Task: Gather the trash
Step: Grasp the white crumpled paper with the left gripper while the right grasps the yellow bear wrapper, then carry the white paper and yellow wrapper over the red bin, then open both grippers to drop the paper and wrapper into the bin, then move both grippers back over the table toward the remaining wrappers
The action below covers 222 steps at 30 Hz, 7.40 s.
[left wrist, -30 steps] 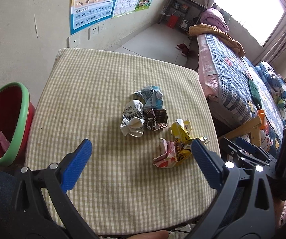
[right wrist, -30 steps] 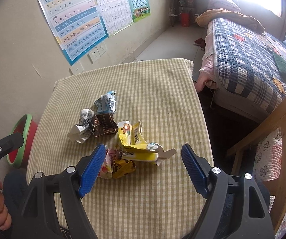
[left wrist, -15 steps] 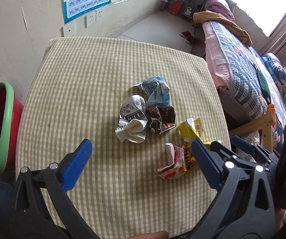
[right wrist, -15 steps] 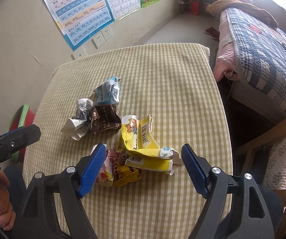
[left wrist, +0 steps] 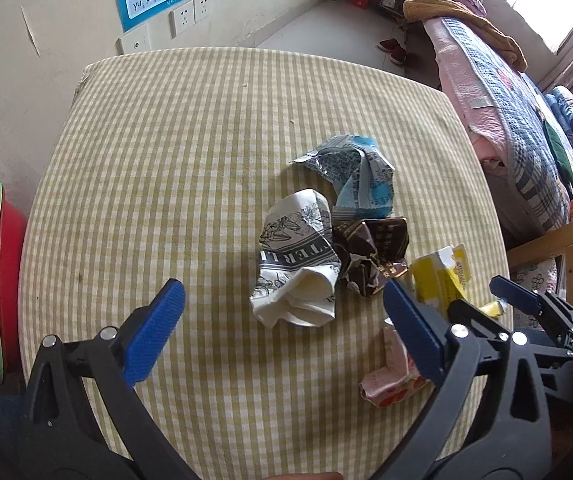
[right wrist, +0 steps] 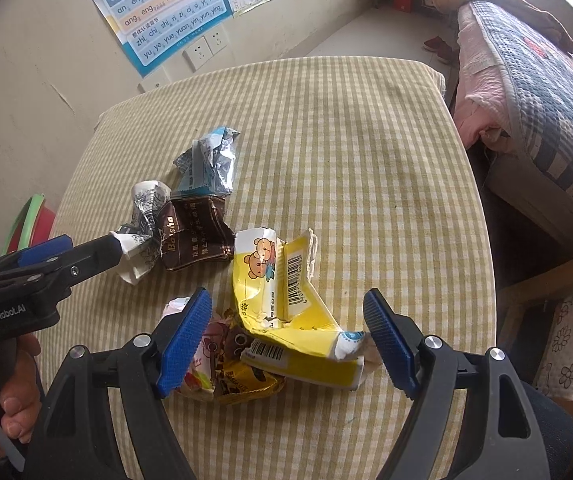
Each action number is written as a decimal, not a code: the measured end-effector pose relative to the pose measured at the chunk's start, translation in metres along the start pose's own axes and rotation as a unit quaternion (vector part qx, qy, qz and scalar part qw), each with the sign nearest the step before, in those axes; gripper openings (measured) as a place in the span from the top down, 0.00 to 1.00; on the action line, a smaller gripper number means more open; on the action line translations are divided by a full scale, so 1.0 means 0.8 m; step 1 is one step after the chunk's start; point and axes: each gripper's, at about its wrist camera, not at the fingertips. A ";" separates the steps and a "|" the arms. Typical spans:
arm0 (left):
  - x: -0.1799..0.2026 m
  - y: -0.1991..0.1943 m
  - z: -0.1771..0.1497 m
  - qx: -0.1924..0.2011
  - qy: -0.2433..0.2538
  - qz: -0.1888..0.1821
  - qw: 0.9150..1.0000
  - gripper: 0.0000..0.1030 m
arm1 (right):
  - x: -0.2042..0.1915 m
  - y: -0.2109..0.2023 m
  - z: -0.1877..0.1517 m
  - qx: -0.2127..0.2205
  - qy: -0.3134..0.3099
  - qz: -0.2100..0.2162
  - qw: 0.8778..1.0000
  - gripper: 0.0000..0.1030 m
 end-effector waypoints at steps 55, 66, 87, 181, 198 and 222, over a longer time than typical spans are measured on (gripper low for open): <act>-0.053 -0.109 -0.061 0.062 -0.028 -0.015 0.998 0.59 | -0.067 -0.096 -0.022 0.072 -0.019 0.013 0.997 0.39; -0.098 -0.142 -0.076 0.086 -0.063 -0.011 0.994 0.59 | -0.125 -0.100 -0.021 0.077 -0.066 0.026 0.995 0.39; -0.208 -0.177 -0.106 0.113 -0.143 0.010 0.983 0.59 | -0.249 -0.081 -0.005 0.069 -0.157 0.050 0.984 0.39; -0.248 -0.241 -0.106 0.167 -0.182 0.026 0.969 0.06 | -0.305 -0.090 0.005 0.081 -0.176 0.050 0.980 0.16; -0.094 -0.218 -0.081 0.142 -0.071 -0.008 0.987 0.06 | -0.124 -0.135 -0.023 0.109 -0.063 0.000 0.992 0.07; -0.032 -0.175 -0.079 0.096 -0.027 -0.026 0.995 0.05 | -0.022 -0.092 -0.064 0.053 0.020 -0.017 0.998 0.07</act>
Point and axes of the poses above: each gripper's, at about its wrist camera, not at the fingertips, and y roughly the way its jaws point, x to its right, z to its top, and after that the axes turned 1 degree about y, right-handed
